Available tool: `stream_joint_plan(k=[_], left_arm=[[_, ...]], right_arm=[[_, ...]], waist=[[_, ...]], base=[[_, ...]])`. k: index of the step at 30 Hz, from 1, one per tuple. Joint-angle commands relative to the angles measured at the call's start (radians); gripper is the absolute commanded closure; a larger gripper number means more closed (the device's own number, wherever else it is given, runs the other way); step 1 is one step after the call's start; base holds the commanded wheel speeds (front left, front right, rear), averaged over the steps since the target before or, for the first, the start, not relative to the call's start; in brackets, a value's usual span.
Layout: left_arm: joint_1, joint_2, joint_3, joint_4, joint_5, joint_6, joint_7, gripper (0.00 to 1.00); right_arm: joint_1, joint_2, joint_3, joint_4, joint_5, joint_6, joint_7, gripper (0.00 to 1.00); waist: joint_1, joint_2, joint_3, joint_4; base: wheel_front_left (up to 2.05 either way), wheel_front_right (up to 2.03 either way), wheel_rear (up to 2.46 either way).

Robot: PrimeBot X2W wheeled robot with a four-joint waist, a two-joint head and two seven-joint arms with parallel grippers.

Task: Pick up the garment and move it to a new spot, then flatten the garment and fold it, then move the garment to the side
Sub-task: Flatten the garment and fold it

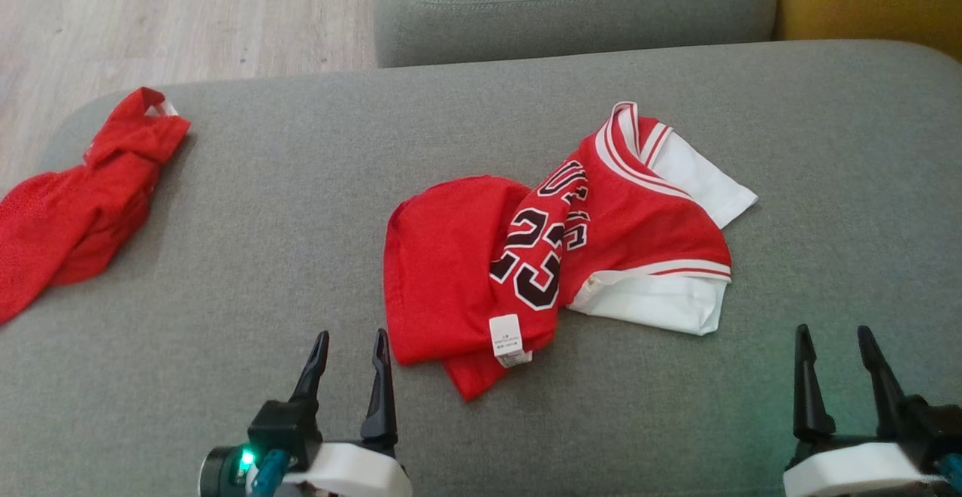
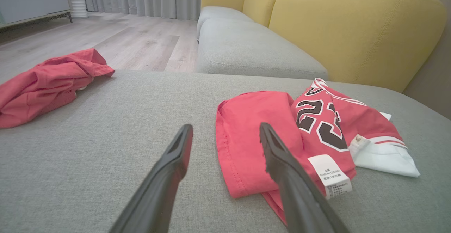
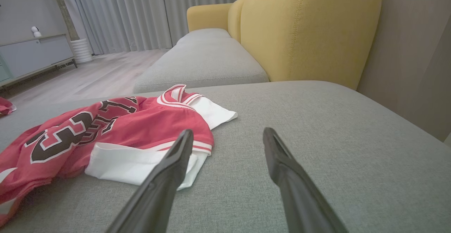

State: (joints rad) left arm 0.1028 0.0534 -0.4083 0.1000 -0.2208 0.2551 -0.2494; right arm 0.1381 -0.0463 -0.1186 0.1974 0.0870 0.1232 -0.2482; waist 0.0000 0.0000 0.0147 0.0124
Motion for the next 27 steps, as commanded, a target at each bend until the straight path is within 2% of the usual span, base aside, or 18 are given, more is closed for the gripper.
stream_joint_plan(k=[1, 6, 12, 18, 22, 25, 26, 27], left_arm=[[-0.023, -0.003, 0.032, -0.029, 0.011, -0.001, -0.012, 0.00], [-0.038, -0.003, 0.030, -0.032, 0.011, 0.000, -0.012, 0.00], [-0.077, -0.003, 0.009, -0.034, 0.011, 0.004, -0.012, 0.00], [-0.111, -0.003, -0.020, -0.029, 0.002, 0.012, -0.012, 0.00], [-0.122, -0.003, -0.032, -0.025, -0.005, 0.019, -0.012, 0.00], [-0.124, -0.003, -0.031, -0.024, -0.005, 0.022, -0.012, 0.00], [-0.125, -0.003, -0.031, -0.023, -0.004, 0.022, -0.012, 0.00], [-0.125, -0.003, -0.030, -0.023, -0.003, 0.023, -0.012, 0.00]], right_arm=[[-0.011, -0.008, 0.022, -0.026, 0.004, 0.008, -0.014, 0.00], [-0.048, -0.025, 0.084, 0.009, 0.027, 0.008, -0.009, 0.00], [-0.197, -0.096, 0.192, 0.107, 0.053, 0.008, 0.148, 0.00], [-0.325, -0.126, 0.238, 0.238, 0.114, 0.008, 0.296, 0.00], [-0.366, -0.135, 0.260, 0.313, 0.141, 0.008, 0.360, 0.00], [-0.383, -0.141, 0.276, 0.343, 0.154, 0.008, 0.365, 0.00], [-0.387, -0.142, 0.280, 0.350, 0.161, 0.008, 0.361, 0.04], [-0.390, -0.144, 0.287, 0.355, 0.169, 0.008, 0.357, 0.25]], waist=[[0.0000, 0.0000, 0.003, 0.000], [0.0000, 0.0000, 0.027, 0.000], [0.0000, 0.0000, 0.078, 0.009], [0.0000, 0.0000, 0.112, 0.032], [0.0000, 0.0000, 0.120, 0.046], [0.0000, 0.0000, 0.123, 0.053], [0.0000, 0.0000, 0.125, 0.054], [0.0000, 0.0000, 0.126, 0.054]], base=[[0.00, 0.00, 0.00], [0.00, 0.00, 0.00], [0.00, 0.00, 0.00], [0.00, 0.00, 0.00], [0.00, 0.00, 0.00], [0.00, 0.00, 0.00], [0.00, 0.00, 0.00], [0.00, 0.00, 0.00]])
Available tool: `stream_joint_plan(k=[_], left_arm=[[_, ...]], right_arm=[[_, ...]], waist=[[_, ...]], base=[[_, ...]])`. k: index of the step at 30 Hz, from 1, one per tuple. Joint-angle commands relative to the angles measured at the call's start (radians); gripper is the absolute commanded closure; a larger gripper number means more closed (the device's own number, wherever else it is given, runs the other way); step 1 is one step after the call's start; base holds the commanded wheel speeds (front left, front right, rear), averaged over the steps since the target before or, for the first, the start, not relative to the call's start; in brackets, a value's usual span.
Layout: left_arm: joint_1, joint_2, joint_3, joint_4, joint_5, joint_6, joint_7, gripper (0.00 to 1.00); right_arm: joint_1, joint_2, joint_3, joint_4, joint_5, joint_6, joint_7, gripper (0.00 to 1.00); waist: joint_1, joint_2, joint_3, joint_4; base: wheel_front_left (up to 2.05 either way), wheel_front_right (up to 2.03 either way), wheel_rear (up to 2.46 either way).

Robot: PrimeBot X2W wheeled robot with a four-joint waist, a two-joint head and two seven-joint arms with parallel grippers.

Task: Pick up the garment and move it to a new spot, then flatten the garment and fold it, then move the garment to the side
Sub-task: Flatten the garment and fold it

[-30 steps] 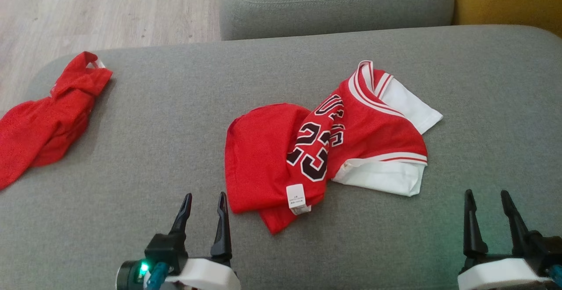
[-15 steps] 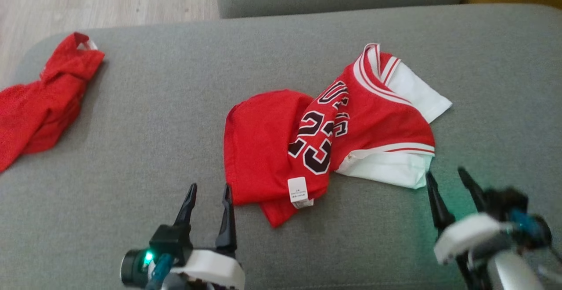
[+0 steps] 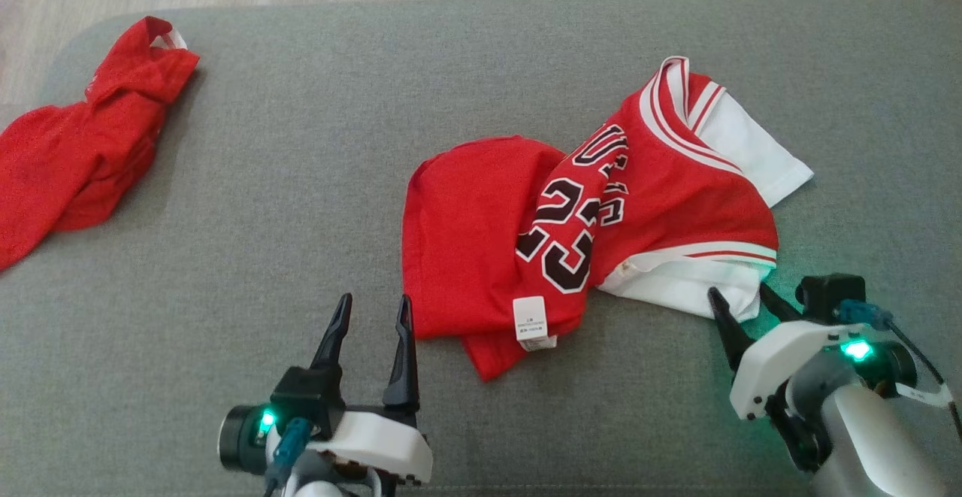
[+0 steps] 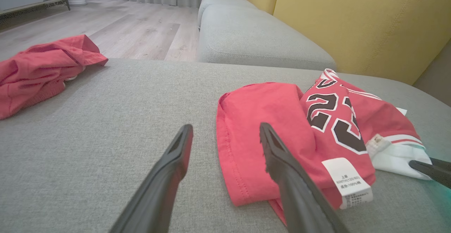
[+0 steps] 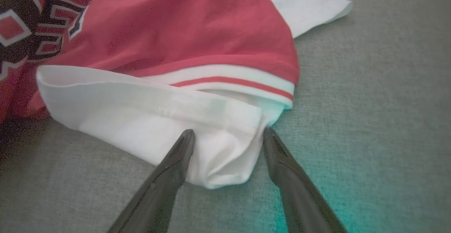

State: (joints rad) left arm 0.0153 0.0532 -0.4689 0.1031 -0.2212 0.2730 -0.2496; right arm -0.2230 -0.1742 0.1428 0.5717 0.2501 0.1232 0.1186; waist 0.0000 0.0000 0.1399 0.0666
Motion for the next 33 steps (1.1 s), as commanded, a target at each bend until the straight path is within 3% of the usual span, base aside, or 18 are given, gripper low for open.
stream_joint_plan(k=[1, 3, 11, 20, 21, 22, 25, 26, 27, 29, 30, 31, 33], left_arm=[[-0.038, -0.003, 0.032, -0.027, -0.002, 0.005, -0.012, 0.00], [-0.038, -0.003, 0.036, -0.027, 0.000, 0.006, -0.012, 0.00], [-0.041, -0.003, 0.041, -0.031, 0.000, 0.012, -0.012, 0.00], [-0.041, -0.003, 0.043, -0.038, -0.002, 0.017, -0.012, 0.00], [-0.041, -0.003, 0.043, -0.038, -0.002, 0.018, -0.012, 0.00], [-0.040, -0.003, 0.043, -0.039, -0.003, 0.018, -0.012, 0.00], [-0.042, -0.003, 0.040, -0.039, -0.004, 0.016, -0.012, 0.00], [-0.043, -0.003, 0.040, -0.039, -0.005, 0.016, -0.012, 0.00], [-0.044, -0.003, 0.041, -0.040, -0.005, 0.016, -0.012, 0.00], [-0.043, -0.003, 0.044, -0.040, -0.004, 0.018, -0.012, 0.00], [-0.042, -0.003, 0.045, -0.040, -0.004, 0.018, -0.012, 0.00], [-0.042, -0.003, 0.046, -0.040, -0.003, 0.018, -0.012, 0.00], [-0.039, -0.003, 0.050, -0.040, -0.002, 0.018, -0.012, 0.00]], right_arm=[[-0.033, -0.018, 0.033, -0.015, 0.012, 0.008, -0.014, 0.53], [-0.038, -0.025, 0.051, -0.012, 0.026, 0.008, -0.026, 1.00], [-0.041, -0.125, 0.127, -0.064, 0.072, 0.008, -0.043, 1.00], [0.012, -0.397, 0.220, -0.220, 0.058, 0.008, 0.001, 1.00], [0.020, -0.425, 0.234, -0.228, 0.060, 0.008, 0.009, 0.96], [0.029, -0.450, 0.249, -0.233, 0.064, 0.008, 0.021, 0.82], [0.052, -0.515, 0.293, -0.247, 0.089, 0.008, 0.050, 0.68], [0.058, -0.533, 0.301, -0.247, 0.096, 0.008, 0.060, 0.51], [0.063, -0.546, 0.302, -0.245, 0.104, 0.008, 0.071, 0.28], [0.068, -0.574, 0.290, -0.232, 0.098, 0.008, 0.093, 0.27], [0.069, -0.584, 0.276, -0.223, 0.089, 0.008, 0.109, 0.19], [0.069, -0.590, 0.262, -0.219, 0.078, 0.008, 0.123, 0.02], [0.064, -0.584, 0.210, -0.225, 0.051, 0.008, 0.146, 0.00]], waist=[[0.0000, 0.0000, 0.001, 0.000], [0.0000, 0.0000, 0.001, -0.002], [0.0000, 0.0000, 0.005, -0.027], [0.0000, 0.0000, 0.013, -0.044], [0.0000, 0.0000, 0.013, -0.044], [0.0000, 0.0000, 0.014, -0.045], [0.0000, 0.0000, 0.016, -0.042], [0.0000, 0.0000, 0.016, -0.041], [0.0000, 0.0000, 0.016, -0.041], [0.0000, 0.0000, 0.016, -0.041], [0.0000, 0.0000, 0.016, -0.041], [0.0000, 0.0000, 0.015, -0.041], [0.0000, 0.0000, 0.014, -0.044]], base=[[0.00, 0.00, 0.00], [0.00, 0.00, 0.00], [0.00, 0.00, 0.00], [0.00, 0.00, 0.00], [0.00, 0.00, 0.00], [0.00, 0.00, 0.00], [0.00, 0.00, 0.00], [0.00, 0.00, 0.00], [0.00, 0.00, 0.00], [0.00, 0.00, 0.00], [0.00, 0.00, 0.00], [0.00, 0.00, 0.00], [0.00, 0.00, 0.00]])
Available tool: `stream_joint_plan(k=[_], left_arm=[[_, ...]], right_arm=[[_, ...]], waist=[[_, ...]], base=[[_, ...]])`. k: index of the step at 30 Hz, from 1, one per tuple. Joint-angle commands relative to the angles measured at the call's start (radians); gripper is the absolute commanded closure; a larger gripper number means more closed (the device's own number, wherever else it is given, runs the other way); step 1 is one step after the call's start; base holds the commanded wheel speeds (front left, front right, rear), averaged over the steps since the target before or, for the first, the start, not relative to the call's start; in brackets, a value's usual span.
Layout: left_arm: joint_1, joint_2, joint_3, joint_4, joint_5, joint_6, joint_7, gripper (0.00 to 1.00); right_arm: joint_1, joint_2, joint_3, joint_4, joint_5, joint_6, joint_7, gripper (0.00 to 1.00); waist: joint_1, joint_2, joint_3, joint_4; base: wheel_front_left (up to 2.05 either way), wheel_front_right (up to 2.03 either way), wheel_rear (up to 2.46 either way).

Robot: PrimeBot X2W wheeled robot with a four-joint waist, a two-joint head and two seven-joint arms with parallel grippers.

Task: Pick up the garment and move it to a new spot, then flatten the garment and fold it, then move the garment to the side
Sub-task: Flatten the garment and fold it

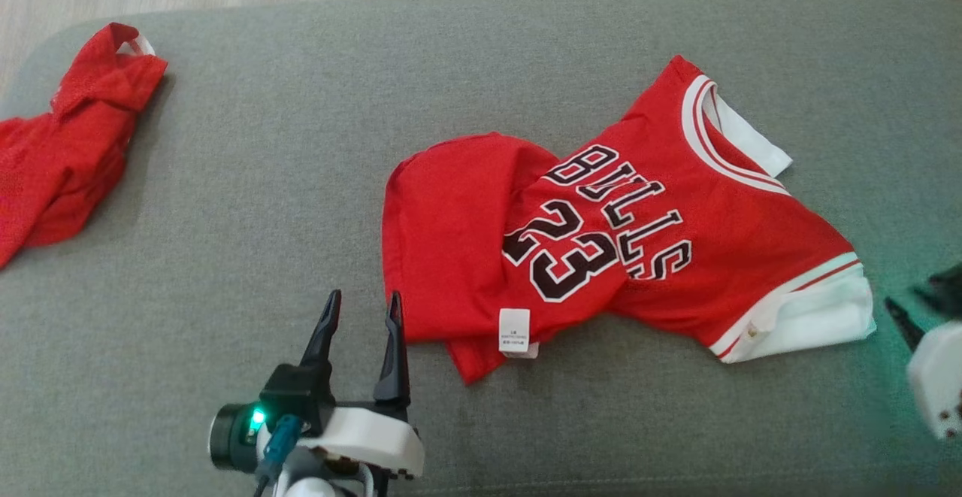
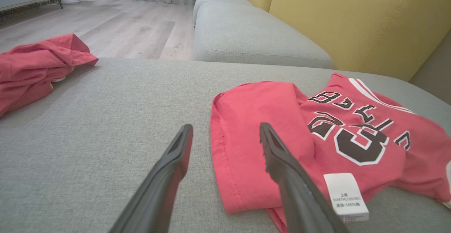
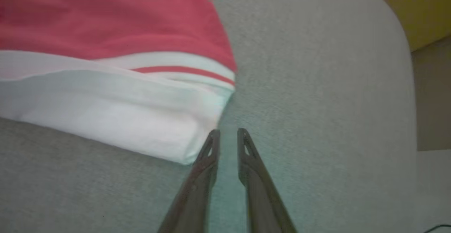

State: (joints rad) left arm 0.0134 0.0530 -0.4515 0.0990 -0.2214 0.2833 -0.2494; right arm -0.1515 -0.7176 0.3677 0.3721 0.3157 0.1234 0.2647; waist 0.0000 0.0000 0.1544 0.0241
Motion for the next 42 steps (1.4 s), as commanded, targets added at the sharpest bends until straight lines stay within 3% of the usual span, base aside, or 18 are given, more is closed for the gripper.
stream_joint_plan(k=[1, 4, 7, 11, 15, 24, 30, 31, 32, 36, 42], left_arm=[[-0.035, -0.003, 0.034, -0.036, -0.001, 0.007, -0.012, 0.00], [-0.034, -0.003, 0.034, -0.036, -0.001, 0.007, -0.012, 0.00], [-0.036, -0.003, 0.033, -0.038, -0.002, 0.006, -0.012, 0.00], [-0.043, -0.003, 0.027, -0.036, -0.001, 0.003, -0.012, 0.00], [-0.054, -0.003, 0.021, -0.036, -0.001, 0.002, -0.012, 0.00], [-0.123, -0.003, -0.033, -0.035, -0.010, 0.003, -0.012, 0.00], [-0.155, -0.003, -0.073, -0.030, -0.029, 0.014, -0.012, 0.00], [-0.159, -0.003, -0.079, -0.029, -0.033, 0.017, -0.012, 0.00], [-0.162, -0.003, -0.084, -0.029, -0.036, 0.019, -0.012, 0.00], [-0.169, -0.003, -0.094, -0.029, -0.043, 0.028, -0.012, 0.00], [-0.168, -0.003, -0.097, -0.028, -0.043, 0.031, -0.012, 0.00]], right_arm=[[-0.008, -0.034, -0.041, -0.035, -0.036, 0.007, 0.015, 0.00], [-0.007, 0.001, -0.133, -0.096, -0.119, 0.007, 0.050, 0.00], [-0.006, 0.095, -0.184, -0.185, -0.124, 0.007, 0.039, 0.00], [-0.023, 0.172, -0.111, -0.270, -0.094, 0.007, 0.067, 0.00], [-0.083, 0.202, -0.034, -0.288, -0.083, 0.007, 0.106, 0.00], [-0.346, 0.276, 0.143, -0.110, -0.046, 0.007, 0.249, 0.00], [-0.453, 0.306, 0.287, 0.044, 0.051, 0.007, 0.328, 0.00], [-0.468, 0.300, 0.315, 0.059, 0.062, 0.007, 0.329, 0.08], [-0.482, 0.294, 0.335, 0.075, 0.077, 0.007, 0.321, 1.00], [-0.536, 0.274, 0.334, 0.143, 0.145, 0.007, 0.258, 1.00], [-0.605, 0.276, 0.219, 0.293, 0.088, 0.007, 0.133, 1.00]], waist=[[0.0000, 0.0000, -0.002, -0.003], [0.0000, 0.0000, -0.004, -0.004], [0.0000, 0.0000, -0.004, -0.004], [0.0000, 0.0000, 0.004, 0.001], [0.0000, 0.0000, 0.019, 0.007], [0.0000, 0.0000, 0.090, 0.062], [0.0000, 0.0000, 0.110, 0.108], [0.0000, 0.0000, 0.111, 0.115], [0.0000, 0.0000, 0.113, 0.121], [0.0000, 0.0000, 0.115, 0.132], [0.0000, 0.0000, 0.114, 0.137]], base=[[0.00, 0.00, 0.00], [0.00, 0.00, 0.00], [0.00, 0.00, 0.00], [0.00, 0.00, 0.00], [0.00, 0.00, 0.00], [0.00, 0.00, 0.00], [0.00, 0.00, 0.00], [0.00, 0.00, 0.00], [0.00, 0.00, 0.00], [0.00, 0.00, 0.00], [0.00, 0.00, 0.00]])
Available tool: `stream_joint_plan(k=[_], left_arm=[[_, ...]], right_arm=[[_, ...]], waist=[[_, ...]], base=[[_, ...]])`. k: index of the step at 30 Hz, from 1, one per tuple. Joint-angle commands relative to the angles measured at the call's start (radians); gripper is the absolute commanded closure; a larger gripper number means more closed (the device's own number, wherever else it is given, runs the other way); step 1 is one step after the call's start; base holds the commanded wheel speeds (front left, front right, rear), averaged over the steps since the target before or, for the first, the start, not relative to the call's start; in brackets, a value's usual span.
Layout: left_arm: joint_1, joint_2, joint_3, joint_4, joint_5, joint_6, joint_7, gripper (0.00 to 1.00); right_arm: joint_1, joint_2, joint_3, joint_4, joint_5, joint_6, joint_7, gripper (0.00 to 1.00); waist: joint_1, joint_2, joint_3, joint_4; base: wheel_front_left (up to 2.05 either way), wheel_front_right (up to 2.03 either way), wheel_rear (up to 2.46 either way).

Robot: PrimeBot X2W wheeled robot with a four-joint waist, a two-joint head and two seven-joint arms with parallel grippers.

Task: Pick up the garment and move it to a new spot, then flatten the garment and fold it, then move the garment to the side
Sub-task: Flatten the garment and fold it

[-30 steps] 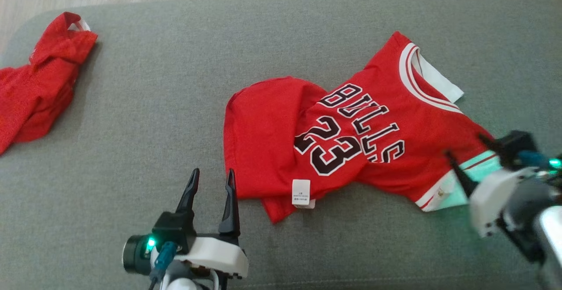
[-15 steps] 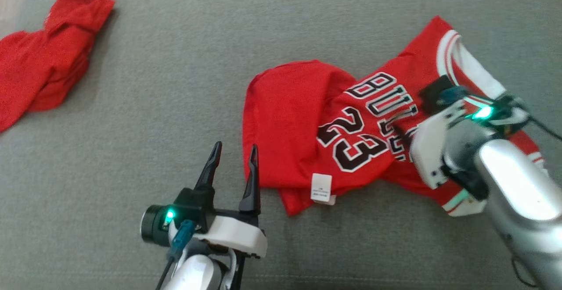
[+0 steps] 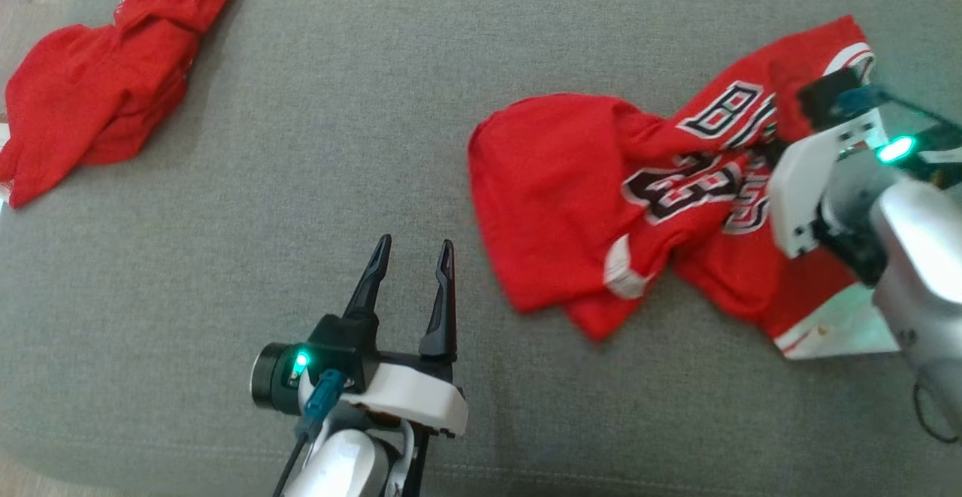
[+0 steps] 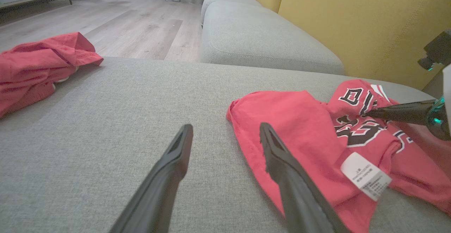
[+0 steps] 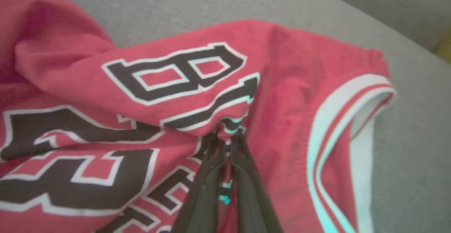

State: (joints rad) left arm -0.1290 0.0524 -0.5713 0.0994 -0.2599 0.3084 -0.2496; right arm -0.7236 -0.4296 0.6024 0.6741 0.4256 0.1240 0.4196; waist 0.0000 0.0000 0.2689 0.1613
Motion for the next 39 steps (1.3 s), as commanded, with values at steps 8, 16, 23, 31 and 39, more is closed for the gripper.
stream_joint_plan(k=[8, 16, 23, 31, 39], left_arm=[[-0.023, -0.002, 0.023, -0.025, -0.003, 0.007, -0.012, 0.00], [-0.011, -0.002, 0.034, -0.026, -0.001, 0.012, -0.012, 0.00], [0.040, -0.002, 0.075, -0.022, 0.009, 0.008, -0.012, 0.00], [0.082, -0.002, 0.115, -0.025, 0.025, -0.007, -0.012, 0.00], [0.116, -0.002, 0.136, -0.025, 0.029, -0.020, -0.012, 0.00]], right_arm=[[-0.062, 0.031, -0.117, 0.123, -0.169, 0.007, -0.135, 0.00], [-0.031, 0.052, -0.137, 0.083, -0.192, 0.007, -0.225, 0.00], [0.166, 0.065, -0.348, -0.134, -0.231, 0.007, -0.495, 0.00], [0.463, 0.125, -0.514, -0.349, -0.291, 0.007, -0.595, 0.00], [0.695, 0.212, -0.613, -0.460, -0.349, 0.007, -0.664, 0.00]], waist=[[0.0000, 0.0000, -0.007, -0.010], [0.0000, 0.0000, -0.024, -0.029], [0.0000, 0.0000, -0.084, -0.071], [0.0000, 0.0000, -0.125, -0.100], [0.0000, 0.0000, -0.157, -0.110]], base=[[0.00, 0.00, 0.00], [0.00, 0.00, 0.00], [0.00, 0.00, 0.00], [0.00, 0.00, 0.00], [0.00, 0.00, 0.00]])
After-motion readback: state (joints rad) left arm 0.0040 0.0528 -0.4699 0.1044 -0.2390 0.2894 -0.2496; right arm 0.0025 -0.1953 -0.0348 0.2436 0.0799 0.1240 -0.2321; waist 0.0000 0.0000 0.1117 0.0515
